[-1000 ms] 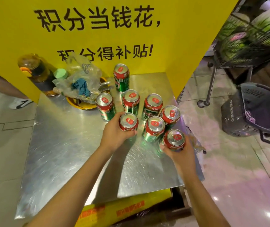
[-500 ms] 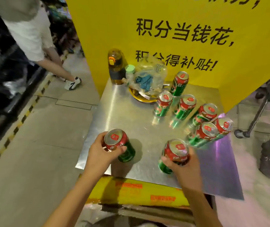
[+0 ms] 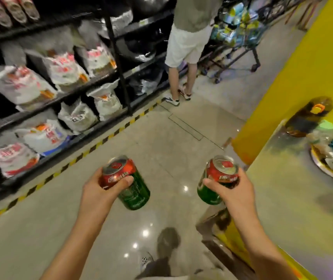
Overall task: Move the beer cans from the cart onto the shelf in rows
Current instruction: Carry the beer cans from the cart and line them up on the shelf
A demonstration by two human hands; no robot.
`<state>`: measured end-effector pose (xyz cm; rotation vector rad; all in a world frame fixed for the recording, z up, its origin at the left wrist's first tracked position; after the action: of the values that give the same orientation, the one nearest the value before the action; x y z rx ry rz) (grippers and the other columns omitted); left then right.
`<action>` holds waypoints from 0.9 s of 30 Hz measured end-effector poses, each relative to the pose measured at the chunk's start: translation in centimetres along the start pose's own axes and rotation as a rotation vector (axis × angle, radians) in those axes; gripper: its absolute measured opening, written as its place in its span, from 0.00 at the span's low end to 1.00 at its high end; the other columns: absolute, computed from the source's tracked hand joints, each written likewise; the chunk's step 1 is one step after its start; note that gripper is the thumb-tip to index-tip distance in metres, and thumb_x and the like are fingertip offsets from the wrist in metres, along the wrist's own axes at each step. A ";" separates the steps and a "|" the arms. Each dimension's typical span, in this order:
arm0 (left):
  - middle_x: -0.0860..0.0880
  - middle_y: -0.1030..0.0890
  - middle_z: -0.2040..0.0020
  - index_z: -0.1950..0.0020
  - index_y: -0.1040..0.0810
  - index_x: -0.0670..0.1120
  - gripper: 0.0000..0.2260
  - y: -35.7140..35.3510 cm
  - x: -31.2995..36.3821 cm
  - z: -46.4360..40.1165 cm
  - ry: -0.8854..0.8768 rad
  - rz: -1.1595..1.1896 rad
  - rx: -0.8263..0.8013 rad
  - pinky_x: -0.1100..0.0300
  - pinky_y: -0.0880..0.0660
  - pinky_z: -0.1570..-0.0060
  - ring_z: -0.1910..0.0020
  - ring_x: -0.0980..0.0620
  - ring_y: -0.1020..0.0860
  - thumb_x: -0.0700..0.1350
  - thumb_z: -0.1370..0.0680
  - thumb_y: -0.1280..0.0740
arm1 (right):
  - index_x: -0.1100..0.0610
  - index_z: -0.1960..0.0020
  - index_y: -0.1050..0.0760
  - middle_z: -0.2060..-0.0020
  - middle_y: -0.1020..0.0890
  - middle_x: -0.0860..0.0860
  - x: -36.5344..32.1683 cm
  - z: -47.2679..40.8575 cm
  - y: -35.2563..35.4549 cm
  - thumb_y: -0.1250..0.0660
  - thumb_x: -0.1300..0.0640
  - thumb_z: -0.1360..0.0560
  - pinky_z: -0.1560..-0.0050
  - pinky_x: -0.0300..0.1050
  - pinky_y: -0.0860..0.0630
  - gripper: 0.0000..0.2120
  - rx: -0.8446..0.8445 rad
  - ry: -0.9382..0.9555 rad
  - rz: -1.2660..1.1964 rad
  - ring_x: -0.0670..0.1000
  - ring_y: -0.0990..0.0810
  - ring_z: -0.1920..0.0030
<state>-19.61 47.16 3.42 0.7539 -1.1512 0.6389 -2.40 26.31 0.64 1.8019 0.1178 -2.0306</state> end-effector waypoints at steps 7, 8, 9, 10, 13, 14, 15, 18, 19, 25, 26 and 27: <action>0.54 0.19 0.52 0.43 0.24 0.50 0.20 11.1 -1.4 -1.6 0.025 0.062 0.236 0.65 0.31 0.60 0.53 0.59 0.22 0.44 0.33 0.25 | 0.47 0.41 0.29 0.50 0.22 0.39 -4.1 -0.8 -13.0 0.22 0.54 0.38 0.54 0.33 0.30 0.29 -0.334 0.087 0.048 0.38 0.25 0.49; 0.54 0.19 0.53 0.45 0.24 0.51 0.22 11.8 -1.3 -1.9 0.028 0.074 0.254 0.66 0.30 0.60 0.54 0.59 0.22 0.48 0.37 0.23 | 0.45 0.42 0.30 0.50 0.22 0.38 -4.5 -1.0 -14.3 0.22 0.53 0.39 0.55 0.32 0.31 0.28 -0.368 0.092 0.058 0.37 0.25 0.50; 0.55 0.19 0.54 0.46 0.23 0.52 0.24 12.3 -1.2 -2.4 0.033 0.084 0.268 0.66 0.30 0.61 0.55 0.60 0.21 0.51 0.40 0.23 | 0.43 0.44 0.29 0.51 0.22 0.38 -5.0 -1.4 -15.5 0.22 0.54 0.39 0.56 0.32 0.31 0.27 -0.395 0.099 0.063 0.37 0.25 0.51; 0.55 0.19 0.54 0.48 0.23 0.54 0.23 12.6 -1.1 -3.1 0.042 0.096 0.284 0.67 0.30 0.61 0.56 0.61 0.21 0.52 0.41 0.23 | 0.42 0.46 0.29 0.51 0.22 0.38 -5.5 -2.0 -16.6 0.22 0.54 0.39 0.57 0.31 0.31 0.26 -0.416 0.108 0.066 0.37 0.25 0.51; 0.54 0.19 0.53 0.49 0.25 0.55 0.16 12.9 -0.7 -6.2 0.047 0.123 0.304 0.66 0.30 0.60 0.55 0.60 0.22 0.42 0.32 0.25 | 0.41 0.47 0.30 0.52 0.21 0.39 -6.7 -4.4 -19.5 0.22 0.56 0.38 0.57 0.31 0.31 0.26 -0.459 0.122 0.074 0.37 0.24 0.51; 0.54 0.19 0.53 0.49 0.25 0.55 0.16 12.8 -0.4 -7.5 0.044 0.117 0.302 0.66 0.30 0.60 0.54 0.59 0.22 0.41 0.31 0.26 | 0.42 0.46 0.29 0.51 0.21 0.39 -7.1 -5.5 -20.5 0.22 0.57 0.38 0.57 0.32 0.31 0.26 -0.466 0.126 0.073 0.37 0.24 0.51; 0.54 0.20 0.53 0.49 0.25 0.55 0.15 12.7 -0.1 -9.0 0.041 0.108 0.299 0.66 0.30 0.60 0.54 0.59 0.23 0.41 0.31 0.27 | 0.42 0.46 0.29 0.51 0.21 0.40 -7.5 -6.8 -21.5 0.22 0.57 0.38 0.57 0.32 0.31 0.26 -0.470 0.129 0.071 0.38 0.24 0.50; 0.56 0.20 0.54 0.50 0.25 0.57 0.16 12.2 1.4 -14.0 0.038 0.110 0.296 0.65 0.30 0.60 0.53 0.60 0.23 0.41 0.31 0.27 | 0.40 0.49 0.28 0.52 0.21 0.40 -8.7 -11.4 -24.7 0.22 0.57 0.39 0.57 0.33 0.30 0.25 -0.476 0.132 0.046 0.37 0.24 0.52; 0.56 0.20 0.54 0.50 0.25 0.57 0.16 12.1 1.9 -15.8 0.041 0.110 0.302 0.66 0.30 0.60 0.53 0.60 0.23 0.41 0.32 0.26 | 0.40 0.50 0.29 0.52 0.21 0.39 -9.2 -13.0 -25.7 0.22 0.57 0.39 0.57 0.33 0.30 0.25 -0.478 0.135 0.041 0.37 0.24 0.52; 0.54 0.18 0.54 0.49 0.24 0.54 0.18 12.2 6.3 -26.3 0.035 0.134 0.345 0.65 0.29 0.61 0.53 0.59 0.22 0.44 0.35 0.22 | 0.41 0.50 0.28 0.51 0.21 0.40 -13.7 -22.9 -31.5 0.21 0.59 0.38 0.59 0.31 0.31 0.25 -0.532 0.171 0.029 0.37 0.24 0.52; 0.55 0.18 0.54 0.49 0.24 0.54 0.18 12.3 6.9 -27.9 0.032 0.142 0.357 0.66 0.29 0.61 0.54 0.60 0.22 0.45 0.36 0.22 | 0.42 0.50 0.28 0.52 0.20 0.41 -14.5 -24.5 -32.5 0.21 0.59 0.38 0.59 0.31 0.30 0.24 -0.544 0.179 0.026 0.37 0.23 0.53; 0.55 0.18 0.54 0.49 0.24 0.54 0.19 12.4 7.3 -29.5 0.026 0.147 0.368 0.67 0.29 0.61 0.55 0.61 0.21 0.46 0.36 0.23 | 0.42 0.50 0.28 0.52 0.20 0.41 -15.2 -26.0 -33.5 0.21 0.60 0.38 0.59 0.31 0.30 0.24 -0.556 0.190 0.021 0.37 0.23 0.53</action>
<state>-10.63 78.60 6.31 0.9737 -1.0844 0.9984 10.63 69.29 4.17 1.6110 0.6467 -1.5927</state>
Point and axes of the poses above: each hand's wrist, its own z-axis away from the middle knuckle, its own y-axis out of the back of the hand, x = y × z, the point moved 1 cm from there along -z, towards the middle knuckle
